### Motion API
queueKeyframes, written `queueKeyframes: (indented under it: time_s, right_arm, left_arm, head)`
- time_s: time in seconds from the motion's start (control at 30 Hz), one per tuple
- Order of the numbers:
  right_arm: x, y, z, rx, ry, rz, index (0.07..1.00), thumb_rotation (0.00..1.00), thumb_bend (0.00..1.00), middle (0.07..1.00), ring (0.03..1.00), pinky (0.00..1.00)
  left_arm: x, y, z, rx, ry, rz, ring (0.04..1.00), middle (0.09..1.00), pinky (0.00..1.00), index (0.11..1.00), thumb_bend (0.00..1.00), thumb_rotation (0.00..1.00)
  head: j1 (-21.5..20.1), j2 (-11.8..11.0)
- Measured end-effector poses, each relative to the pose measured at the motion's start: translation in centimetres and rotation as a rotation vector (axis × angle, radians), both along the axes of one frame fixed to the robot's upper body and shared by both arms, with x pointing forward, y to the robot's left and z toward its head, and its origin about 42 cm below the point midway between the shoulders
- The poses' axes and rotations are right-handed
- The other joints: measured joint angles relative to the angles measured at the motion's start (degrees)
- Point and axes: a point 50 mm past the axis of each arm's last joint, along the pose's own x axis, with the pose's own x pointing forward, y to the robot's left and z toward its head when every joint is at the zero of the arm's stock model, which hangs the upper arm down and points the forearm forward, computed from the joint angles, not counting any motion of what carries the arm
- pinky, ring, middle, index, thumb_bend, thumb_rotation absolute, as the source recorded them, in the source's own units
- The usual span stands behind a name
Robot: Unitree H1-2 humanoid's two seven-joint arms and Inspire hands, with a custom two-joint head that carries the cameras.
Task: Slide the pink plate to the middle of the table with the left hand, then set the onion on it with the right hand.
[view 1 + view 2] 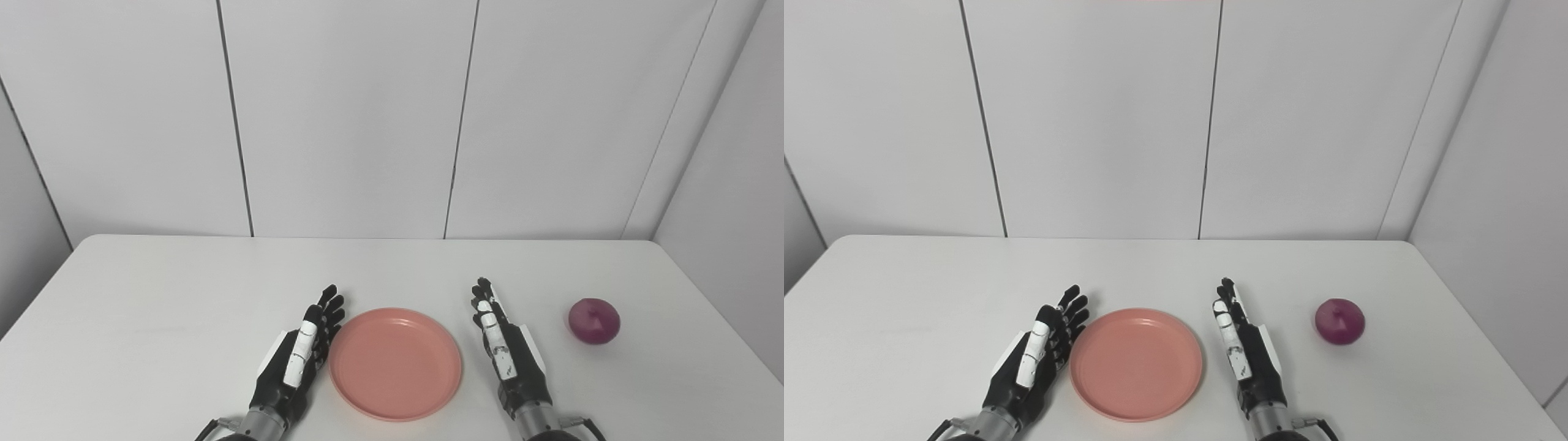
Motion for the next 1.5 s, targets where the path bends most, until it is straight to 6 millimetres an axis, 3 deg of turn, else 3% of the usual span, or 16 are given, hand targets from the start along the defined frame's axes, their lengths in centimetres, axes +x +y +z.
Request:
queueKeyframes:
  time_s: [0.3,0.6,0.9,1.03,1.1,1.2,1.37,1.5]
  right_arm:
    - [0.0,-0.1,0.0,-0.002,0.0,0.0,1.0,0.99,0.68,0.983,0.994,1.0]
    - [0.1,-0.2,0.4,0.0,-0.011,-0.004,1.0,0.97,0.7,0.983,0.999,1.0]
    - [1.0,-1.2,2.9,-0.118,-0.1,-0.042,1.0,1.0,0.63,0.976,0.983,1.0]
    - [1.1,-1.9,3.8,-0.2,-0.109,-0.062,1.0,0.99,0.69,0.974,0.977,1.0]
    - [1.1,-2.3,4.2,-0.256,-0.098,-0.078,0.988,0.97,0.68,0.96,0.973,0.99]
    - [1.1,-3.1,4.9,-0.347,-0.099,-0.112,0.975,0.81,0.62,0.947,0.962,0.95]
    - [1.8,-4.9,6.5,-0.458,-0.104,-0.16,0.963,0.61,0.65,0.935,0.935,0.91]
    - [2.3,-5.9,7.6,-0.522,-0.122,-0.189,0.963,0.56,0.68,0.926,0.923,0.88]
  left_arm:
    - [0.0,-0.1,-0.4,0.024,0.017,0.002,1.0,1.0,1.0,1.0,0.79,1.0]
    - [2.0,0.9,-1.0,0.135,-0.015,0.042,1.0,1.0,1.0,1.0,0.79,1.0]
    - [2.9,1.8,-1.0,0.166,-0.016,0.075,1.0,1.0,1.0,1.0,0.78,1.0]
    - [3.0,1.9,-1.0,0.168,-0.017,0.078,1.0,1.0,1.0,1.0,0.79,1.0]
    - [3.0,1.9,-1.0,0.168,-0.017,0.078,1.0,1.0,1.0,1.0,0.79,1.0]
    - [3.0,1.9,-1.0,0.168,-0.018,0.078,1.0,1.0,1.0,1.0,0.79,1.0]
    - [3.0,1.9,-1.0,0.168,-0.018,0.077,1.0,1.0,1.0,1.0,0.79,1.0]
    - [2.9,1.8,-1.0,0.17,-0.022,0.074,1.0,1.0,1.0,1.0,0.79,1.0]
  head:
    - [-0.26,0.35]
    - [-1.58,1.23]
    - [-2.37,1.76]
    - [-2.81,1.76]
    - [-2.81,1.76]
    - [-3.25,1.67]
    - [-3.34,1.5]
    - [-3.6,1.23]
